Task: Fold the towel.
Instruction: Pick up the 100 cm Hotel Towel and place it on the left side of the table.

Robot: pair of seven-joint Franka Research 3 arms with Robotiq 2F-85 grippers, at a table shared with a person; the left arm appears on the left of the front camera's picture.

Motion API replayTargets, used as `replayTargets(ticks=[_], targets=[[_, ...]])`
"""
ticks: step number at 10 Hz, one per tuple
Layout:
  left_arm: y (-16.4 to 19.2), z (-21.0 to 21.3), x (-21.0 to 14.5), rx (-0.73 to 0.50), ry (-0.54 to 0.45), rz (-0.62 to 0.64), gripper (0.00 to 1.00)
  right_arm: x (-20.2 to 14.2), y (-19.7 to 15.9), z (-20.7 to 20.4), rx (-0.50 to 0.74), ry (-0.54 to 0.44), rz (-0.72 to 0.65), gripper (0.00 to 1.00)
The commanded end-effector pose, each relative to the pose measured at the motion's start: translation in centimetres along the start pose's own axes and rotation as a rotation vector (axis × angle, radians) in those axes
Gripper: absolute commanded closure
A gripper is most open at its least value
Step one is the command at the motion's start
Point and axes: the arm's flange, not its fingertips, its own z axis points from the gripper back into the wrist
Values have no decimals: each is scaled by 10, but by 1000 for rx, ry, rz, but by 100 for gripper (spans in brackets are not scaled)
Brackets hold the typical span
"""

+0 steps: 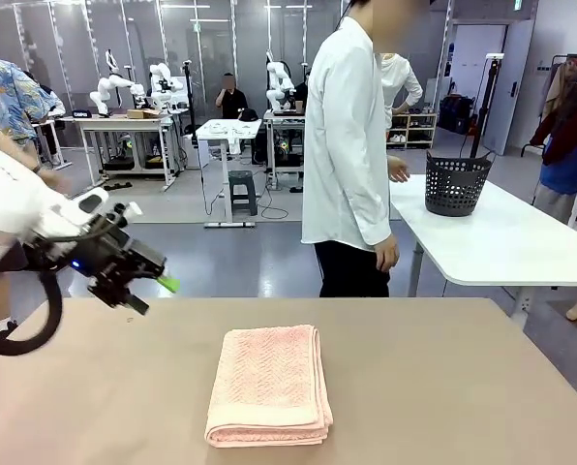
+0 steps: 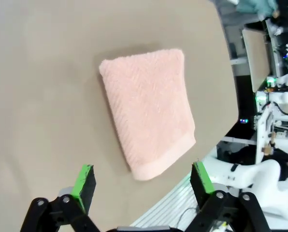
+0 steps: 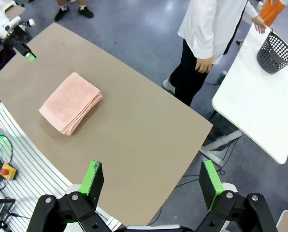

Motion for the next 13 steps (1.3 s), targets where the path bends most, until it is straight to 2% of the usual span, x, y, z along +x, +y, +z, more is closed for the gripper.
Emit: replayTargets(ticks=[1,3,6,8,13], targets=[[2,-35,3,-44,-25,23,0,1,1,0,0,7,-13,0],[10,-62,-2,-76,-22,55,0,1,1,0,0,7,-13,0],[8,-68,-3,-79,-93,41,0,1,1,0,0,7,-13,0],[6,-65,-2,-76,-38,60,0,1,1,0,0,7,-13,0],[7,-63,-1,-77,-42,53,0,1,1,0,0,7,-13,0]])
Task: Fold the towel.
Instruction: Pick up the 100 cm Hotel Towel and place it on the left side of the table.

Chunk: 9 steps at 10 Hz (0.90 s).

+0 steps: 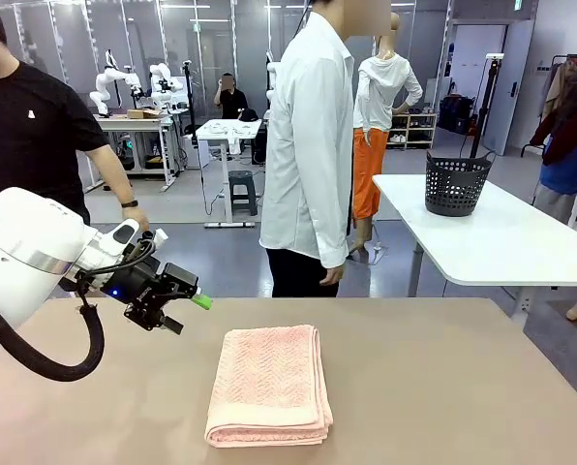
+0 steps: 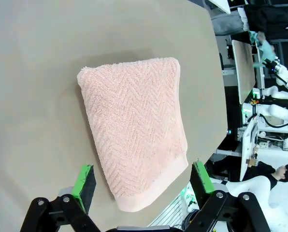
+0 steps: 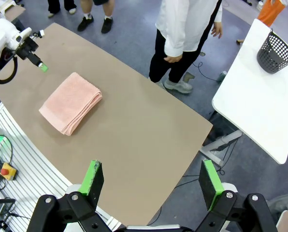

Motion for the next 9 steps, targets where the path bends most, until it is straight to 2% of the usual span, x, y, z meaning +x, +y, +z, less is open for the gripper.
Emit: replayTargets(ticks=[1,2,4,5,9], targets=[[17,-15,12,-25,-42,-7,0,1,1,0,0,7,-13,0],[24,-21,15,-80,-49,-36,0,1,1,0,0,7,-13,0],[35,-33,11,-54,-51,-42,0,1,1,0,0,7,-13,0],[41,-43,7,-110,-69,-27,0,1,1,0,0,7,-13,0],[61,-82,-8,-202,-48,-11,0,1,1,0,0,7,-13,0]])
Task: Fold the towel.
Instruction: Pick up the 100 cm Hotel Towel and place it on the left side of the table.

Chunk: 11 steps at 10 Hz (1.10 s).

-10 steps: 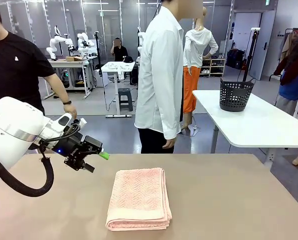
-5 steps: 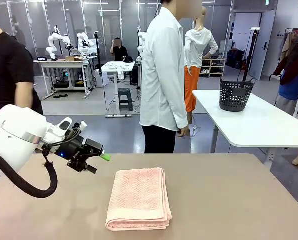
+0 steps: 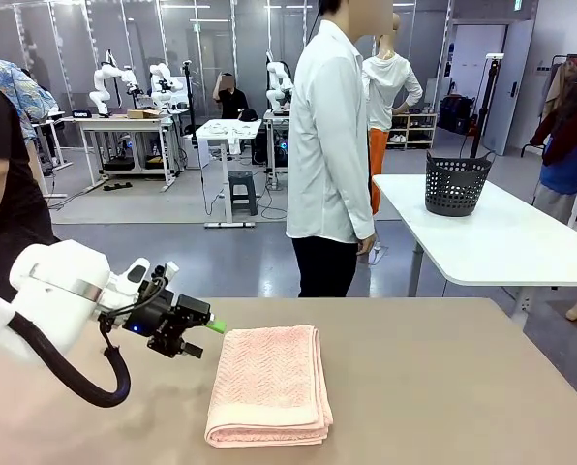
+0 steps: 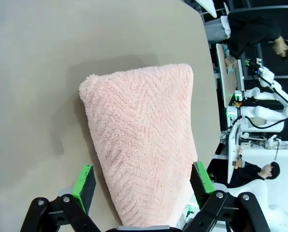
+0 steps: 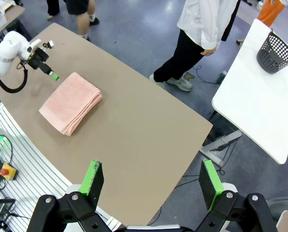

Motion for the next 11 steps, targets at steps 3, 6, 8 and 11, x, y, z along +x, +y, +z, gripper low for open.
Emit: replayTargets(ticks=[3,6,8,11], targets=[[19,-23,-10,-89,-26,-4,0,1,1,0,0,7,-13,0],[23,-36,-14,-151,20,31,0,1,1,0,0,7,-13,0],[25,-42,-14,-167,28,43,0,1,1,0,0,7,-13,0],[22,-55,-11,-210,44,51,0,1,1,0,0,7,-13,0]])
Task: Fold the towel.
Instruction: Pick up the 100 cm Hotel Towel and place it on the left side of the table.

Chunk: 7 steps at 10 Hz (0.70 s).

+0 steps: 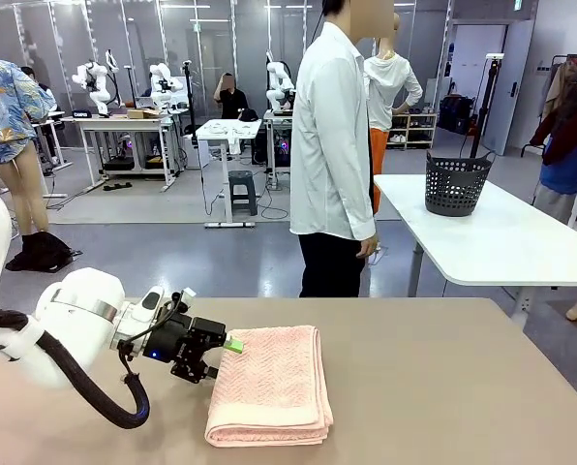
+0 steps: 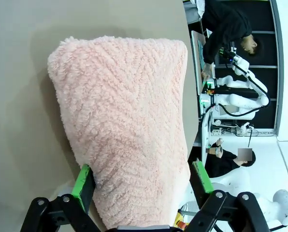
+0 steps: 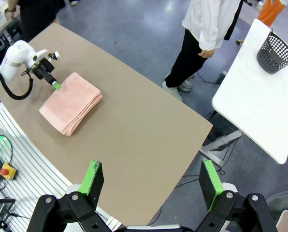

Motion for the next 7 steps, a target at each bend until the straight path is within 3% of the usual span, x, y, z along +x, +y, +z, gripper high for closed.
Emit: replayTargets(ticks=[1,2,3,5,6,7], targets=[[1,-9,6,-52,-20,-4,52,1,1,0,0,7,-13,0],[1,-9,7,-50,-19,2,60,1,1,0,0,7,-13,0],[2,-8,7,-49,-23,4,100,1,1,0,0,7,-13,0],[2,-6,5,-58,-15,-4,100,1,1,0,0,7,-13,0],[3,-5,5,-58,-15,-2,87,1,1,0,0,7,-13,0],[5,-4,5,-50,-24,7,97,1,1,0,0,7,-13,0]])
